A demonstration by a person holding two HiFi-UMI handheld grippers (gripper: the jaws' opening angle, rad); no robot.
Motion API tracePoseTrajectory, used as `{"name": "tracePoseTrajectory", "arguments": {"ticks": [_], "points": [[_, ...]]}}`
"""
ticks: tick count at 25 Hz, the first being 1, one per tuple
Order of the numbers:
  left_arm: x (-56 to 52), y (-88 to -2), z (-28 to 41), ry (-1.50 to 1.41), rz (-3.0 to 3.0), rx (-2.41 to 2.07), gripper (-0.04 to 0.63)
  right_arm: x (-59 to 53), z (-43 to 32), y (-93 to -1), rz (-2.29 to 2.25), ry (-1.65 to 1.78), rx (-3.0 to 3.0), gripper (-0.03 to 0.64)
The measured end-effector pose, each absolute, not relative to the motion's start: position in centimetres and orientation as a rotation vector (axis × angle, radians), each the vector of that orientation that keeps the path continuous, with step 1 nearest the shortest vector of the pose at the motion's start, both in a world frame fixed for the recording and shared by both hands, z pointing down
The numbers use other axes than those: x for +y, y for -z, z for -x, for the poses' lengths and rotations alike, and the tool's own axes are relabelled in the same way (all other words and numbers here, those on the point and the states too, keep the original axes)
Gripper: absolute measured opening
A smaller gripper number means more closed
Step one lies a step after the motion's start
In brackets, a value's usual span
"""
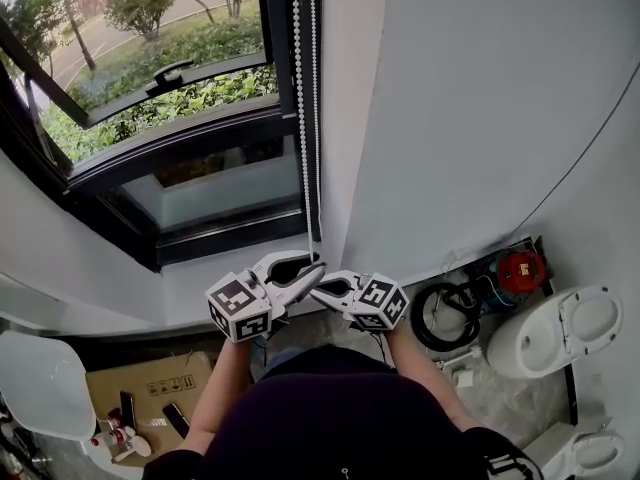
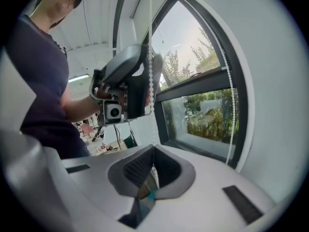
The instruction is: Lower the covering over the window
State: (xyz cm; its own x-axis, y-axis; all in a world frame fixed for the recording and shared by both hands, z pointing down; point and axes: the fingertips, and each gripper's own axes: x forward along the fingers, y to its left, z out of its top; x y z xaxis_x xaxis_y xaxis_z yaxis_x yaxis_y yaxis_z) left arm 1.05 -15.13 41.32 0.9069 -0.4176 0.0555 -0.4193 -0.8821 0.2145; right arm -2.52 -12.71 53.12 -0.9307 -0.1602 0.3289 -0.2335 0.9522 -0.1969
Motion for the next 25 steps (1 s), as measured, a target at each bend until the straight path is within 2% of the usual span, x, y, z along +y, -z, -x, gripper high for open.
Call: {"name": "tracePoseTrajectory", "arguments": {"ticks": [3,8,11,15,20,25], "points": [[-15.2,-41.4,-1.3,-0.033,-2.862,-0.629,0.082,-12.7,2.3,-53.7,-0.284,-0.322,-2.777,0.012],[-15.4,-41.2,-1.1,0.008,-2.847,-0.619,0.022,-12.8,2.0,-53.6,-0.282,-0.309,-2.764,0.014],[-15.2,-41.5,-1.2,0.034,-2.812,-0.584,0.018,-12.8,1.9,-53.8,-0.286,-0.303,-2.762,0.014],[-14.5,-44.2,-1.9,-0.134,-2.808,-0.587,0.015,-12.0,1.6,-56.5,-0.25,-0.223,-2.647,0.014],[-14.0,-44.6,-1.9,0.033,-2.735,-0.548,0.015,-11.7,1.2,-56.9,-0.256,-0.277,-2.65,0.014],[-14.4,-45.0,-1.9,0.002,-2.744,-0.548,0.015,-11.7,1.3,-57.1,-0.243,-0.266,-2.638,0.014]]}}
